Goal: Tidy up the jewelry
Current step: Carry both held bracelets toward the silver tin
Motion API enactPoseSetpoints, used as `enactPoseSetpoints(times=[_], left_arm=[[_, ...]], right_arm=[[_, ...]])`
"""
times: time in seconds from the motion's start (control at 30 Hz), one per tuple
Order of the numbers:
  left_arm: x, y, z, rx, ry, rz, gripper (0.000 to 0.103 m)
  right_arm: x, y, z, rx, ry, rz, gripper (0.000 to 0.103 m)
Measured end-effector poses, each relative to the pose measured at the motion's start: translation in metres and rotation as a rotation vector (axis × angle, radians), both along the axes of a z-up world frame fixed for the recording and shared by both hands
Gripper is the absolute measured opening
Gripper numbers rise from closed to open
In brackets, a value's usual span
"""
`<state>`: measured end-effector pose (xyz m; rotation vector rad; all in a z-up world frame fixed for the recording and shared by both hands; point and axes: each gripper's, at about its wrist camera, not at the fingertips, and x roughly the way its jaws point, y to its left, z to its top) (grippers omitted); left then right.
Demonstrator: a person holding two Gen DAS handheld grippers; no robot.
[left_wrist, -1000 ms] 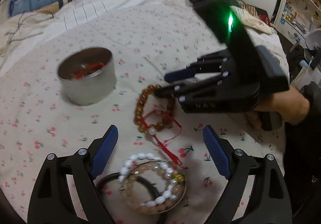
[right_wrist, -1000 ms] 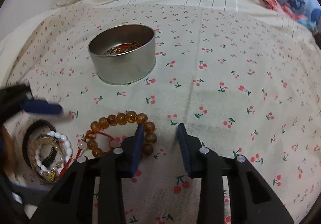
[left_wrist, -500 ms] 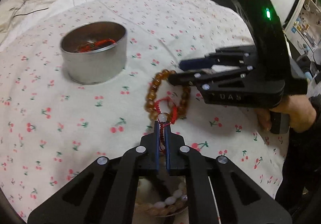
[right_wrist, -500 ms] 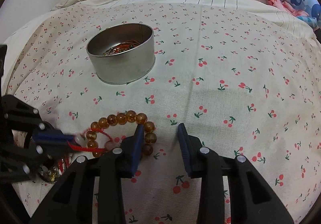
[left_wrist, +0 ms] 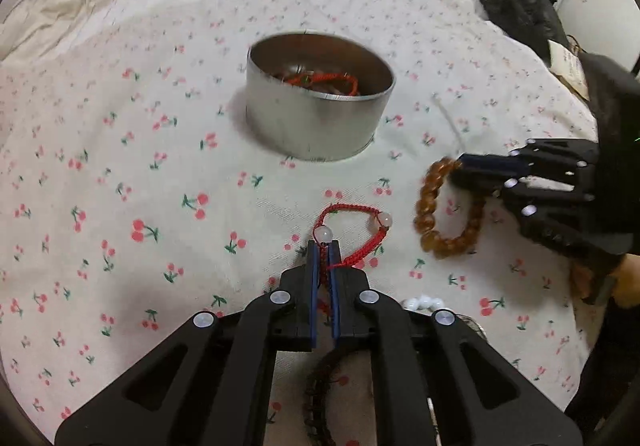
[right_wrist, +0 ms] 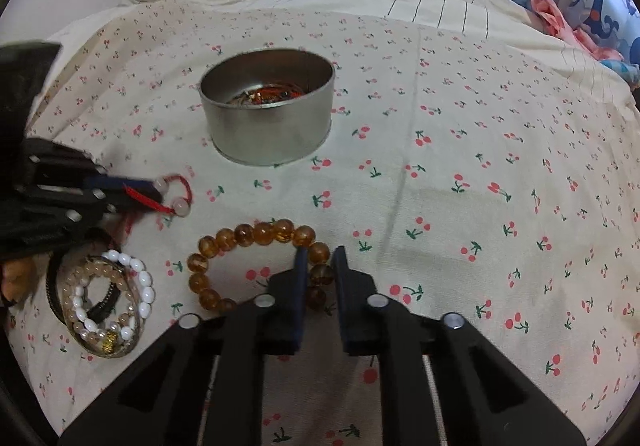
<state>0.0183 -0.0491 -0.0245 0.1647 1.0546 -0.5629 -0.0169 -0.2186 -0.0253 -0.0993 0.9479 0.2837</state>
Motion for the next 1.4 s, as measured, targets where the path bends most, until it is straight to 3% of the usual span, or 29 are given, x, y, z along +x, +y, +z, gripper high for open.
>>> enactPoseSetpoints(times=[0.1, 0.17, 0.2, 0.33, 0.4, 0.47, 0.5, 0.83, 1.4], left_arm=[[-0.001, -0.001, 0.0, -0.011, 0.013, -0.019, 0.015], [0.0, -0.003, -0.001, -0.035, 0.026, -0.039, 0.037], [-0.002, -0.005, -0.001, -0.039, 0.026, -0.055, 0.05], [-0.012, -0.022, -0.004, 0.051, -0.041, -0.095, 0.054], [-0.011, -0.021, -0.003, 0.045, -0.041, -0.081, 0.05], [-0.009, -0.016, -0.002, 0.038, -0.036, -0.059, 0.012], [-0.006, -0.012, 0.0, 0.012, -0.02, -0.049, 0.003], [-0.004, 0.004, 0.025, -0.059, -0.109, 0.001, 0.003], [-0.005, 0.003, 0.062, -0.138, -0.228, -0.007, 0.003]], right_arm=[[-0.001, 0.0, 0.004, 0.015, -0.014, 0.002, 0.012], [0.001, 0.002, 0.001, 0.004, 0.005, 0.005, 0.017], [0.003, 0.003, -0.004, -0.008, 0.023, 0.006, 0.031], [0.001, 0.007, -0.006, -0.033, 0.018, 0.019, 0.031], [0.001, 0.005, -0.006, -0.015, 0.02, 0.016, 0.016], [0.0, 0.003, -0.003, 0.002, 0.009, 0.008, 0.012], [-0.001, 0.003, -0.002, 0.009, 0.003, 0.005, 0.012], [-0.004, -0.014, 0.024, 0.157, -0.083, -0.04, 0.012], [-0.004, -0.032, 0.061, 0.399, -0.195, -0.03, 0.012]])
